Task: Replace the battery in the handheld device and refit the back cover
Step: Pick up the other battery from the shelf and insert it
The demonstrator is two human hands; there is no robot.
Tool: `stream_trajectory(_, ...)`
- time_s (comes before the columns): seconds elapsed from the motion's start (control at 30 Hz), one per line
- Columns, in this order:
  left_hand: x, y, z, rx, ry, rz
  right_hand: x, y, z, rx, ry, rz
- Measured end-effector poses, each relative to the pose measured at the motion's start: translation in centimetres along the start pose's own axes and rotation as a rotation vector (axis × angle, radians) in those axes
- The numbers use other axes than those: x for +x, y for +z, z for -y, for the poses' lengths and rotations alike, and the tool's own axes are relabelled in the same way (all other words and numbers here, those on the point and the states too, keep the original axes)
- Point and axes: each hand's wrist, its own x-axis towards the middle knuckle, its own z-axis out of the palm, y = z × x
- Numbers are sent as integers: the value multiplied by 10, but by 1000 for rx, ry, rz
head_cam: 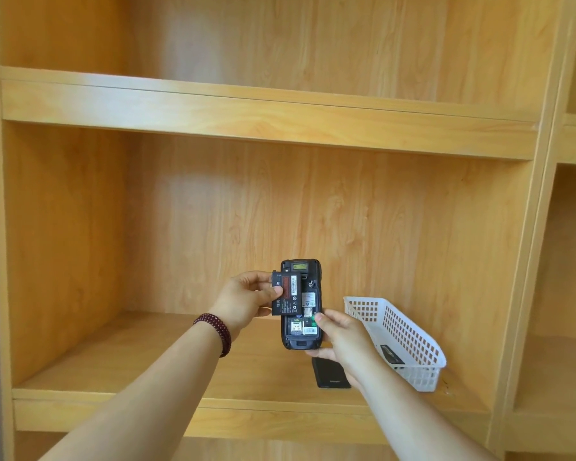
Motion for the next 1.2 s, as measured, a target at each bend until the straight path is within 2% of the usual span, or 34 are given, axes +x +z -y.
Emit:
stream_trajectory(0.3, -5, 12, 1, -65, 25, -10, 2, -6, 1, 8, -8, 10)
stream_trajectory(0.8, -12, 36, 9, 111, 178, -81, -4, -18, 6, 115, -60, 62)
stream_trajectory(1.03, -18, 52, 8, 203, 267, -250, -5, -19, 8, 288, -37, 127)
stream_trajectory(1.13, -17, 51, 9, 260, 194, -276, -4, -21, 9, 329, -15, 138)
stream_trajectory(1.2, -16, 49, 7, 190, 51, -156, -4, -23, 11, 329, -18, 147)
